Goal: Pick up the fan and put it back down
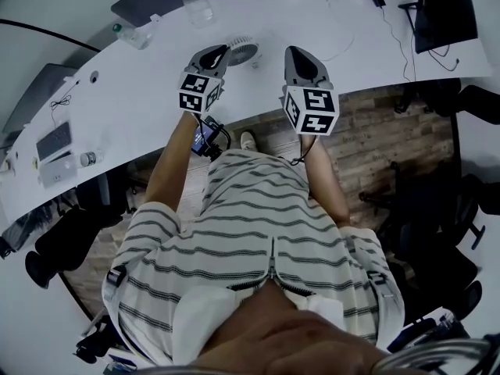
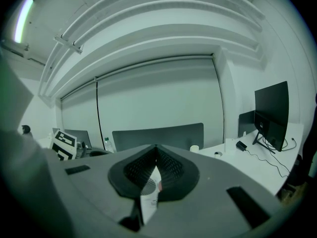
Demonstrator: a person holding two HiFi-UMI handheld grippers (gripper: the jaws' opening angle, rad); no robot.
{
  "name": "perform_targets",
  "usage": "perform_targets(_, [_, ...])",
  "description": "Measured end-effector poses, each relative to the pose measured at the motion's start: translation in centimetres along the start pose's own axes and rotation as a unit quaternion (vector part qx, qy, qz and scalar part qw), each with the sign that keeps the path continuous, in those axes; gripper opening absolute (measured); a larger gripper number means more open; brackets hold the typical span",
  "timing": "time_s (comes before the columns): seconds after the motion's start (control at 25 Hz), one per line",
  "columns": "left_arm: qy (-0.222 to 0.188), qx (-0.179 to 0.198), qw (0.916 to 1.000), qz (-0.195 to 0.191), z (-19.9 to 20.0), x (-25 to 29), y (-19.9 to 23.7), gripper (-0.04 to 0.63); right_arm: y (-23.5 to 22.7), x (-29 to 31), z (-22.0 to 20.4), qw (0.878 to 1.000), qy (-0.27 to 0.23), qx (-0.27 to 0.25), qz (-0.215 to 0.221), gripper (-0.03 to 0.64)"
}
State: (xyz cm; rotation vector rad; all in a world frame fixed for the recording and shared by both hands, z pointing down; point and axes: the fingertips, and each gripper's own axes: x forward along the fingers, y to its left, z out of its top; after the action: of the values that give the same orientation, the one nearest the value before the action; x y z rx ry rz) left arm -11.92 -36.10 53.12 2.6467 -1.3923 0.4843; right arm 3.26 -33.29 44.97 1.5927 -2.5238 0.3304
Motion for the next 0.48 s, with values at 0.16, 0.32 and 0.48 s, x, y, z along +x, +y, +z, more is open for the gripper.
perform_targets(0.16, [-0.019, -0.007, 0.9995, 0.025, 1.7, -1.4, -0.6, 0.009, 0.5, -0.4, 0.0, 1.000, -0.002, -0.001, 0.005, 0.012])
perform_targets(0.32, [-0.029, -0.016, 0.9972, 0.067, 3.1, -3.0, -1.0, 0.008, 0.7, -0.8, 0.1, 1.000, -0.006, 0.000, 0.011, 0.012])
perform_targets(0.48, [-0.038, -0.043, 0.9918, 0.114, 4.7, -4.6, -1.3, 0.008, 1.0, -1.2, 0.1, 1.000, -0.008, 0.000, 0.015, 0.011])
